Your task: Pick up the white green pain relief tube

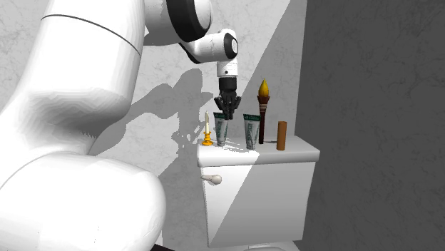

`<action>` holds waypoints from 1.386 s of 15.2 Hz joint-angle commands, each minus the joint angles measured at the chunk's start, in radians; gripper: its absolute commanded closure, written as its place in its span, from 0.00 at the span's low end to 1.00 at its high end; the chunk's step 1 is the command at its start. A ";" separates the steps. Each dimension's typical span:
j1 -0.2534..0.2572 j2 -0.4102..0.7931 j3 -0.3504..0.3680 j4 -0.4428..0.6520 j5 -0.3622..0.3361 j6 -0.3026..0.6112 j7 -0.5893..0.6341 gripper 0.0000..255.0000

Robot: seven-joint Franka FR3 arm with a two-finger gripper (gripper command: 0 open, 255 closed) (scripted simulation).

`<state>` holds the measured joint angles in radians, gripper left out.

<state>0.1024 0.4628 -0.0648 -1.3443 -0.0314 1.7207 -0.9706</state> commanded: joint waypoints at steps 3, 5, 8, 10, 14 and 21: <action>0.000 0.000 0.000 0.000 0.000 0.000 0.000 1.00; 0.000 0.002 0.000 0.002 0.000 -0.001 0.000 1.00; 0.000 -0.001 0.000 0.023 0.000 -0.024 -0.001 1.00; 0.000 0.000 0.000 0.051 0.000 -0.051 -0.002 1.00; -0.001 0.005 0.000 0.112 0.001 -0.108 -0.005 1.00; -0.003 0.029 -0.001 0.245 0.002 -0.216 -0.010 1.00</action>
<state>0.0987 0.4923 -0.0658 -1.1180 -0.0291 1.5236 -0.9808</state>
